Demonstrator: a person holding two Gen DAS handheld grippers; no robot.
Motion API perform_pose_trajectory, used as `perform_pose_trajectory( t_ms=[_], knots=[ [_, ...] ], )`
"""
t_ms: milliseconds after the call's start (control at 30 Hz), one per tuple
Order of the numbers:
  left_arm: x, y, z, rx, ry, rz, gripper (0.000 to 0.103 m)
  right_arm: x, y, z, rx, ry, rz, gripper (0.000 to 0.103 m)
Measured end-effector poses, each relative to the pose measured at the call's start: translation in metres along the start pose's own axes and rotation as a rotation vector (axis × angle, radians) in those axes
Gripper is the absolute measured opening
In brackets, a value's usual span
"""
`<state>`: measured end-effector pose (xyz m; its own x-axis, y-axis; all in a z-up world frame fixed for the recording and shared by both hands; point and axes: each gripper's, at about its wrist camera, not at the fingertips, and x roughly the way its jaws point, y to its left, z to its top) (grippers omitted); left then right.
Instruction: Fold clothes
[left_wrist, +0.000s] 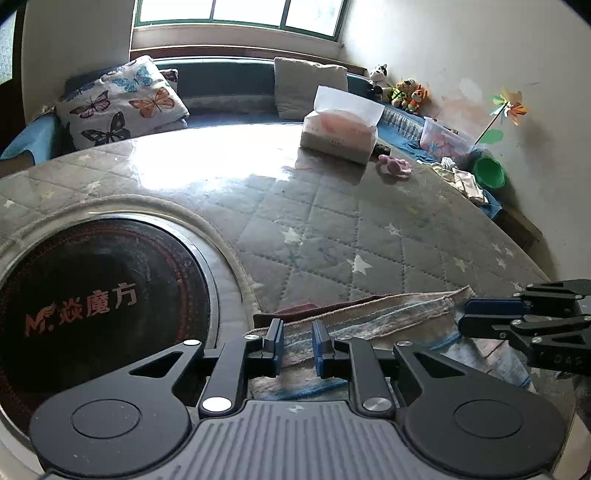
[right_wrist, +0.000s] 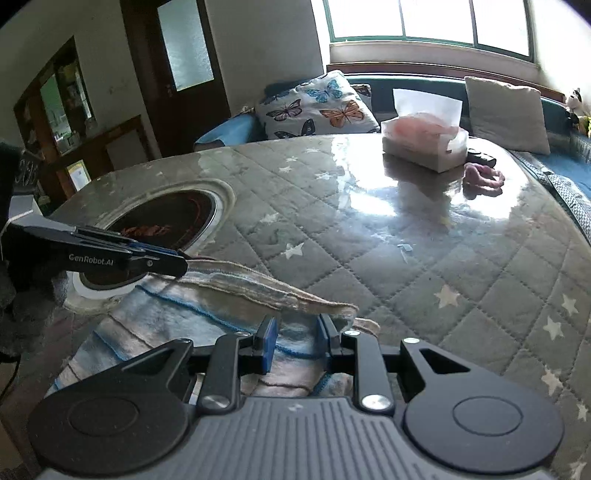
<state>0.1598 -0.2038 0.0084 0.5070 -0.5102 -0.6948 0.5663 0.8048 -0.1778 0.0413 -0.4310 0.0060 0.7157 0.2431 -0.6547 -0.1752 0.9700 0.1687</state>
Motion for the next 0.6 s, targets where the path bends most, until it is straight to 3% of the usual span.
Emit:
perform_pose_trajectory(
  t_ms=[100,167,333,600],
  knots=[
    [-0.004,-0.001,-0.002,-0.001,0.002,0.004,0.021,-0.011,0.006,-0.001,-0.007,-0.012,0.003,0.027],
    [-0.013,-0.002,-0.008,-0.010,0.003,0.002,0.031,-0.018,0.011,-0.006,-0.008,-0.014,0.009,0.033],
    [-0.032,-0.009,-0.027,-0.024,0.010,0.010,0.043,-0.032,0.021,-0.022,0.002,-0.023,-0.008,0.043],
    [-0.049,-0.009,-0.051,-0.083,0.003,0.048,0.049,-0.045,0.016,-0.044,0.100,-0.035,-0.086,0.048]
  ],
)
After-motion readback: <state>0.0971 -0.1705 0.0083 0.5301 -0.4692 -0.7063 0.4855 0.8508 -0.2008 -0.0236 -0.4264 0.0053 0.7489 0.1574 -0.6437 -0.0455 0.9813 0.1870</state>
